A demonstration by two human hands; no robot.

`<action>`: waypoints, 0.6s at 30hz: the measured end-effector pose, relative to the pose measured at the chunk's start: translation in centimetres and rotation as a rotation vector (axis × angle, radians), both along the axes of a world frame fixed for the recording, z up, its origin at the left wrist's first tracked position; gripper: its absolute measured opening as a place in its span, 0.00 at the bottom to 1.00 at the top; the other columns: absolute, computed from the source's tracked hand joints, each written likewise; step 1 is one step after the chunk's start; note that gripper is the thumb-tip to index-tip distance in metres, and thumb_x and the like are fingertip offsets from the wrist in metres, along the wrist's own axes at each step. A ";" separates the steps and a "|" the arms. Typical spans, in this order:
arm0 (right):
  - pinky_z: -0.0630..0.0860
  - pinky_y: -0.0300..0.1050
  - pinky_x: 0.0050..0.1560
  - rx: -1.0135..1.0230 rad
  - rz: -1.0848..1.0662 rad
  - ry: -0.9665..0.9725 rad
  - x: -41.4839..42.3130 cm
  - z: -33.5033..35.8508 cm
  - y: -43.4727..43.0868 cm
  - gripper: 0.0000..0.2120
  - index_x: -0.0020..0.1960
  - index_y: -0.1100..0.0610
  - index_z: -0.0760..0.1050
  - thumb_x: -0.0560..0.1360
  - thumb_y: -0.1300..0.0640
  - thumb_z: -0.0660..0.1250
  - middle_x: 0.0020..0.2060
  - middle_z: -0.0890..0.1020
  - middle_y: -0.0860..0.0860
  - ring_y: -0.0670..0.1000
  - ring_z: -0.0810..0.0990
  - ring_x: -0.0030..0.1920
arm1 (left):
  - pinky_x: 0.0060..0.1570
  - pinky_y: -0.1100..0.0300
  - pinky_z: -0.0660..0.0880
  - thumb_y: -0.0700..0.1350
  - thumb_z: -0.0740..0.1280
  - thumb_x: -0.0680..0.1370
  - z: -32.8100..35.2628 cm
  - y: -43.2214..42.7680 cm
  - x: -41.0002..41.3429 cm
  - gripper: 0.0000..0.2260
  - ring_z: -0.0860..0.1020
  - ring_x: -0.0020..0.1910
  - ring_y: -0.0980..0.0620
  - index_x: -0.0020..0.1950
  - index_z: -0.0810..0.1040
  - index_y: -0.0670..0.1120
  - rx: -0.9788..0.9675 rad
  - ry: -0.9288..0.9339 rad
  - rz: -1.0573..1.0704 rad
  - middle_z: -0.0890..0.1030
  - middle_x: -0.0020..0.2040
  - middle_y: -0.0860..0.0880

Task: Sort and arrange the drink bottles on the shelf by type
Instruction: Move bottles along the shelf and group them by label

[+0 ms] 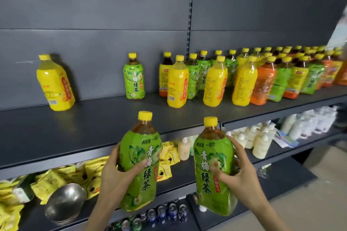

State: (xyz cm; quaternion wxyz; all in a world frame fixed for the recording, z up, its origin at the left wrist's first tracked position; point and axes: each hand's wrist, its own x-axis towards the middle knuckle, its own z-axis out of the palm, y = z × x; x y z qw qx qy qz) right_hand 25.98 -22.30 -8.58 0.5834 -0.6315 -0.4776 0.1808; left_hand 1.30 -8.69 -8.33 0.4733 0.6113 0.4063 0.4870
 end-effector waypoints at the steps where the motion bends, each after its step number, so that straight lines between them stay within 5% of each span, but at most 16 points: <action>1: 0.77 0.37 0.48 0.011 -0.012 -0.004 1.4 0.1 -0.7 0.40 0.66 0.36 0.64 0.60 0.45 0.80 0.52 0.80 0.34 0.39 0.80 0.52 | 0.45 0.57 0.77 0.58 0.81 0.56 0.1 -0.4 1.5 0.37 0.78 0.47 0.61 0.61 0.70 0.56 0.007 -0.018 -0.007 0.79 0.50 0.58; 5: 0.74 0.28 0.44 0.032 -0.061 0.010 8.0 1.0 -3.9 0.38 0.67 0.43 0.65 0.63 0.55 0.79 0.49 0.80 0.33 0.38 0.80 0.49 | 0.45 0.56 0.77 0.56 0.82 0.56 0.6 -2.6 8.1 0.37 0.78 0.48 0.61 0.62 0.70 0.56 0.008 -0.084 -0.014 0.79 0.51 0.58; 7: 0.77 0.34 0.47 0.027 -0.080 -0.013 11.6 1.6 -5.5 0.39 0.68 0.41 0.64 0.62 0.46 0.79 0.51 0.80 0.35 0.40 0.80 0.51 | 0.43 0.60 0.76 0.60 0.80 0.55 0.6 -3.7 11.3 0.38 0.77 0.48 0.62 0.61 0.70 0.56 0.017 -0.094 -0.018 0.79 0.51 0.59; 12: 0.79 0.58 0.54 -0.010 -0.110 -0.010 19.7 2.1 -8.9 0.43 0.70 0.39 0.63 0.60 0.41 0.79 0.55 0.81 0.44 0.49 0.81 0.54 | 0.42 0.62 0.74 0.62 0.73 0.51 0.4 -6.6 18.1 0.37 0.77 0.49 0.62 0.59 0.70 0.60 0.002 -0.092 -0.031 0.78 0.52 0.60; 18: 0.75 0.64 0.55 -0.024 -0.139 0.008 26.5 2.2 -10.3 0.48 0.70 0.37 0.62 0.54 0.33 0.78 0.57 0.80 0.46 0.54 0.78 0.58 | 0.40 0.66 0.74 0.62 0.73 0.52 1.0 -7.5 24.8 0.34 0.78 0.44 0.67 0.57 0.71 0.61 0.013 -0.053 -0.086 0.79 0.51 0.59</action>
